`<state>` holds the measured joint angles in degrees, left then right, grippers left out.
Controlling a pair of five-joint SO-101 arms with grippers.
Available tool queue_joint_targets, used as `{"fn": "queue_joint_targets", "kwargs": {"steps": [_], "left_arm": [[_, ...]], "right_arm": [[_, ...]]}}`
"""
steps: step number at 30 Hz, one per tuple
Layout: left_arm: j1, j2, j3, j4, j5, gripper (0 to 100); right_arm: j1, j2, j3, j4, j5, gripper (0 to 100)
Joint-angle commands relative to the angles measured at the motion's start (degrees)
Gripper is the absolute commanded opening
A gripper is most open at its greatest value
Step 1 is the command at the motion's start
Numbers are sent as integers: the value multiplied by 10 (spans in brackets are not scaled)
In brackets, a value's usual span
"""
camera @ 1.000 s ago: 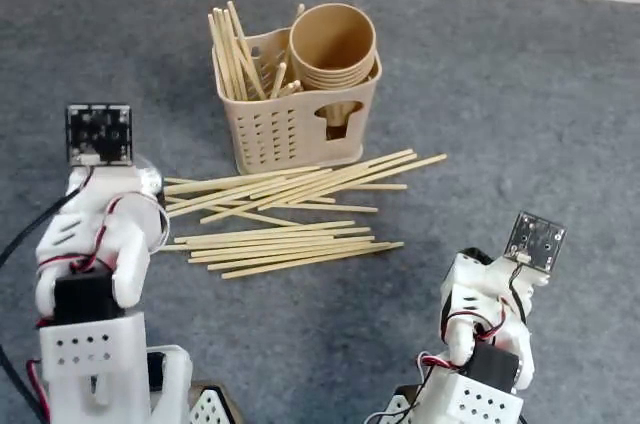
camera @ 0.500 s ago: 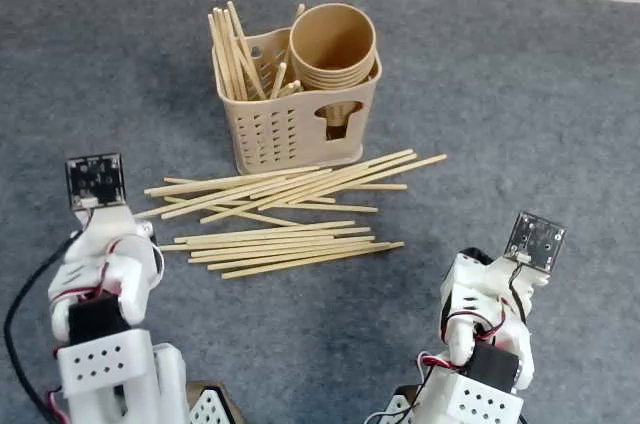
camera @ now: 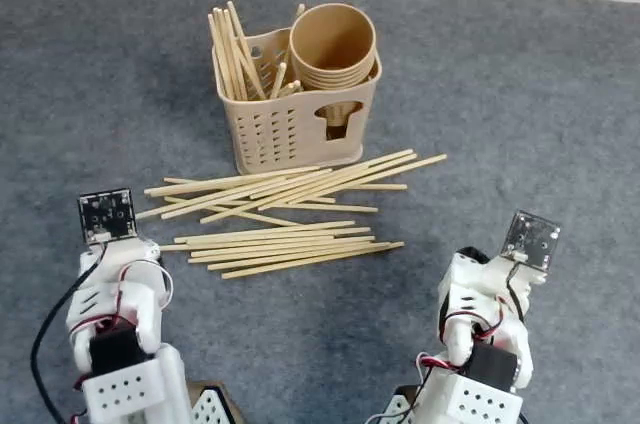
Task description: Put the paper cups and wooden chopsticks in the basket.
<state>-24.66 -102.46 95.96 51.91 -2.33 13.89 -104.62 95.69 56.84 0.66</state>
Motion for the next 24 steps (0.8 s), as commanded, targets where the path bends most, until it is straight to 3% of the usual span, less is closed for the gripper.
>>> {"fn": "queue_joint_targets", "kwargs": {"steps": [1, 13, 16, 24], "left_arm": [[-9, -27, 7, -12, -4, 8], [-6, -16, 9, -12, -4, 8], [-6, -16, 9, -12, -4, 8], [-6, -16, 10, -11, -4, 8]], "right_arm": [[-13, -4, -22, 29, -6, 5], [-34, -3, -191, 63, -8, 5], [-36, -2, -225, 63, -44, 5], [-119, 110, -293, 87, -51, 5]]}}
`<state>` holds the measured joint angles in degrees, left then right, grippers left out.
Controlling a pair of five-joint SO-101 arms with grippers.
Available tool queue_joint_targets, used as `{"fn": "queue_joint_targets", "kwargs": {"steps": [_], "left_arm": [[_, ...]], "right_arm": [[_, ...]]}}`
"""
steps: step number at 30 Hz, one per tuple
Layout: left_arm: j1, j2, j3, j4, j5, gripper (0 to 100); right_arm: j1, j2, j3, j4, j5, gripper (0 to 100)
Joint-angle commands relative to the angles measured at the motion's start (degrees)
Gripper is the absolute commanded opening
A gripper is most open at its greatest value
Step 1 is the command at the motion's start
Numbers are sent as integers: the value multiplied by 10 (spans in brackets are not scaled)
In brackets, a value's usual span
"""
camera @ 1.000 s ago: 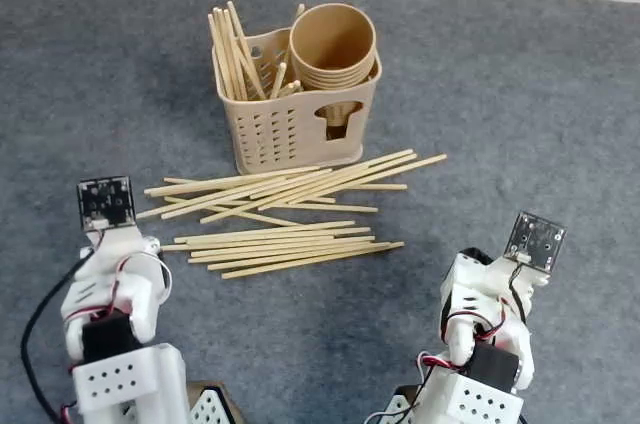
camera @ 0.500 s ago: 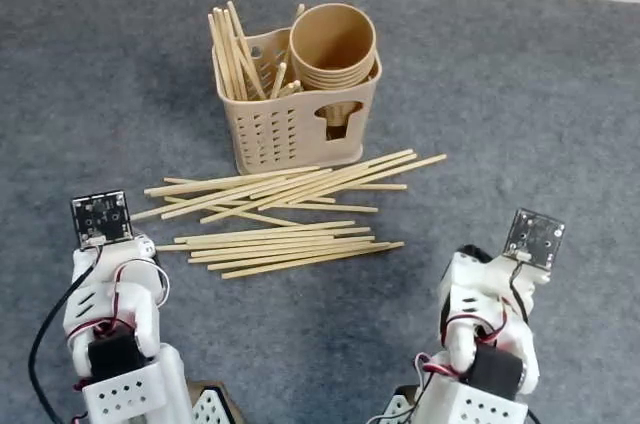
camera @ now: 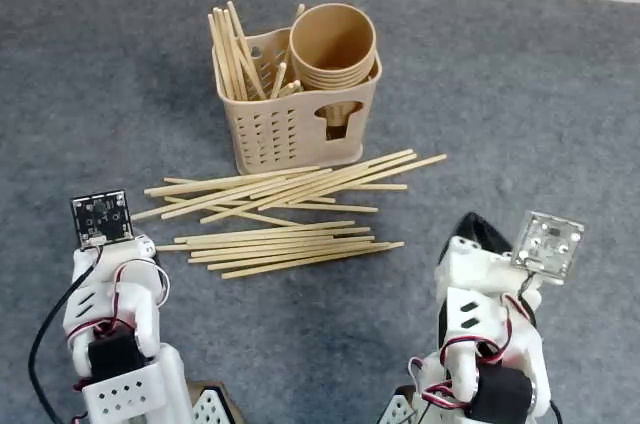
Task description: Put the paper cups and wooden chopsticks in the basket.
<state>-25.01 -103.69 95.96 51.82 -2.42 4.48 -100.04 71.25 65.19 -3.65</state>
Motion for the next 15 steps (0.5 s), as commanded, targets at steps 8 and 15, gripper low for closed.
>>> {"fn": "queue_joint_targets", "kwargs": {"steps": [8, 15], "left_arm": [[-2, -4, 10, -11, -4, 8], [-2, -4, 10, -11, -4, 8]], "right_arm": [[-148, 261, -119, 3, -41, 5], [-229, 414, -176, 1, -138, 7]]}}
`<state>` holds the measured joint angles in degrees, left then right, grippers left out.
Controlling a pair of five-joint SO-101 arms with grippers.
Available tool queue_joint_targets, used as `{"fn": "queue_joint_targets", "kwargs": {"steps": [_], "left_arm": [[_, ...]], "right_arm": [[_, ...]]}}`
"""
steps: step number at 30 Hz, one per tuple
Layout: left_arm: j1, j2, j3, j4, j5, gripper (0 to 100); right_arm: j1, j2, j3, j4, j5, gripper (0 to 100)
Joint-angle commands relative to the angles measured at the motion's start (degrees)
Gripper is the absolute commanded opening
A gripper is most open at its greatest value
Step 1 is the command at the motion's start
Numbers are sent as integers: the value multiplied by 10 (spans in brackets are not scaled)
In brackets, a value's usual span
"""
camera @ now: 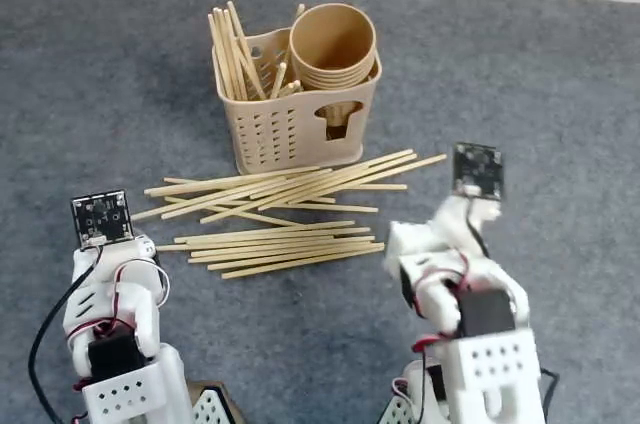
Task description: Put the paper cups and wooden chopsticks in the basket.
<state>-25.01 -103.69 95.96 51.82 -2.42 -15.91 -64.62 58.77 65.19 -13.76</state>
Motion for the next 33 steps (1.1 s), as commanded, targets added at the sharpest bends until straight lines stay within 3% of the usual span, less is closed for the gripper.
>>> {"fn": "queue_joint_targets", "kwargs": {"steps": [1, 13, 21, 28, 33], "left_arm": [[-2, -4, 10, -11, -4, 8], [-3, -4, 9, -9, -4, 8], [-3, -4, 10, -9, -4, 8], [-3, -4, 11, -9, -4, 8], [-3, -4, 11, -9, -4, 8]], "right_arm": [[-31, 83, -62, 2, -47, 7], [-47, 222, -55, -85, -143, 15], [-46, 310, -55, -87, -288, 221], [-42, 395, -55, -115, -301, 221], [0, 426, -57, -165, -301, 221]]}}
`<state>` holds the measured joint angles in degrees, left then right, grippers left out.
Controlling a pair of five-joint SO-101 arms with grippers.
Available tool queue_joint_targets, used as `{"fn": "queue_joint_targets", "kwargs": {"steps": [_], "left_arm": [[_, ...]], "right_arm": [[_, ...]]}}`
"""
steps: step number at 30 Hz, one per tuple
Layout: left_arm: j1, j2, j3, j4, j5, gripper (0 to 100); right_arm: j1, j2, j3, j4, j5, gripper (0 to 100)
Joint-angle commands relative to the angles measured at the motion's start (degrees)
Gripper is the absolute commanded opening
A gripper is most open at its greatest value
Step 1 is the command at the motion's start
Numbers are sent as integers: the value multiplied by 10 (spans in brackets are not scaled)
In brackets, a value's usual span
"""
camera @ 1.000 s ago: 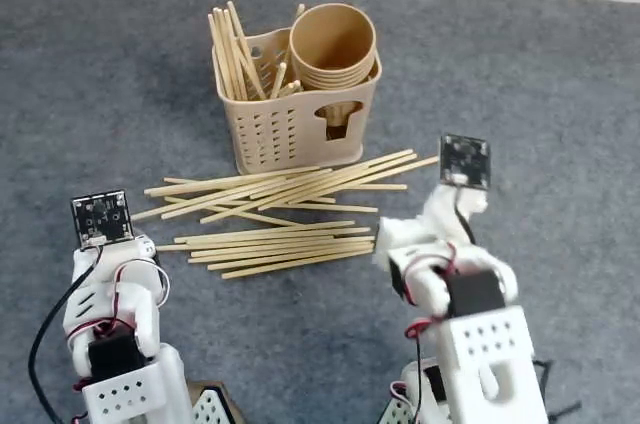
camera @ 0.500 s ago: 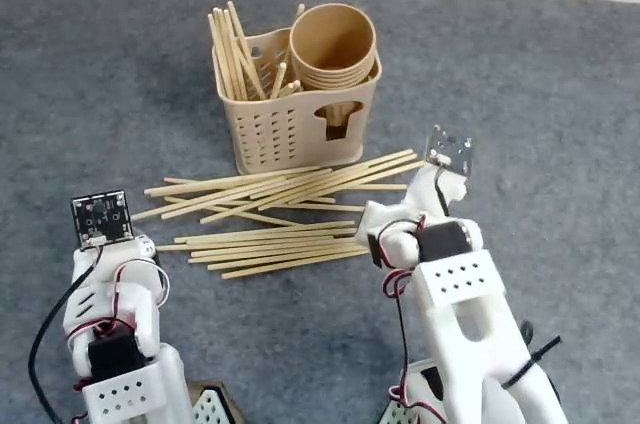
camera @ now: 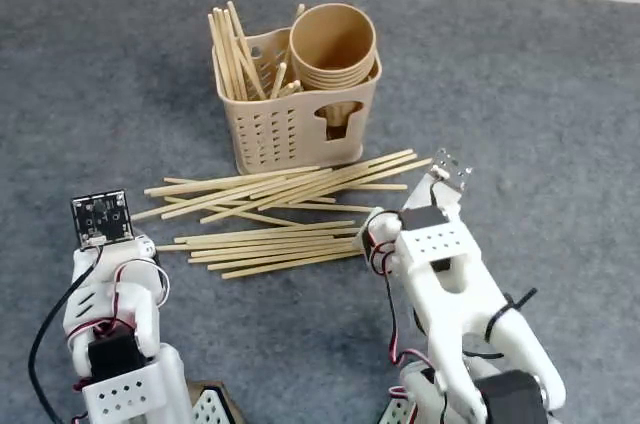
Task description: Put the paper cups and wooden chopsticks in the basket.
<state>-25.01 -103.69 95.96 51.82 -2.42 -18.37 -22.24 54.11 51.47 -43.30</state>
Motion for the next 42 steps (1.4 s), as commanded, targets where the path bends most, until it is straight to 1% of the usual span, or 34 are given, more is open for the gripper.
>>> {"fn": "queue_joint_targets", "kwargs": {"steps": [1, 3, 7, 15, 20, 24, 26, 30, 32, 41, 42], "left_arm": [[-3, -4, 11, -9, -4, 8], [-3, -4, 11, -9, -4, 8], [-3, -4, 11, -9, -4, 8], [-3, -4, 11, -9, -4, 8], [-3, -4, 11, -9, -4, 8], [-3, -4, 11, -8, -4, 8], [-3, -4, 11, -8, -4, 8], [-3, -4, 11, -8, -4, 8], [-3, -4, 11, -8, -4, 8], [-3, -4, 11, -8, -4, 8], [-3, -4, 11, -8, -4, 8]], "right_arm": [[29, 3, -10, -33, -6, 221], [30, 7, -10, -38, -8, 221], [31, 8, -15, -50, -47, 221], [31, 15, -19, -54, -60, 220], [33, 80, -57, -51, -69, 220], [51, 133, -90, -50, -69, 219], [61, 144, -100, -38, -69, 193], [66, 143, -120, -6, -66, 63], [66, 144, -125, 5, -65, 16], [67, 144, -124, 7, -64, 6], [67, 144, -124, 12, -53, 6]]}}
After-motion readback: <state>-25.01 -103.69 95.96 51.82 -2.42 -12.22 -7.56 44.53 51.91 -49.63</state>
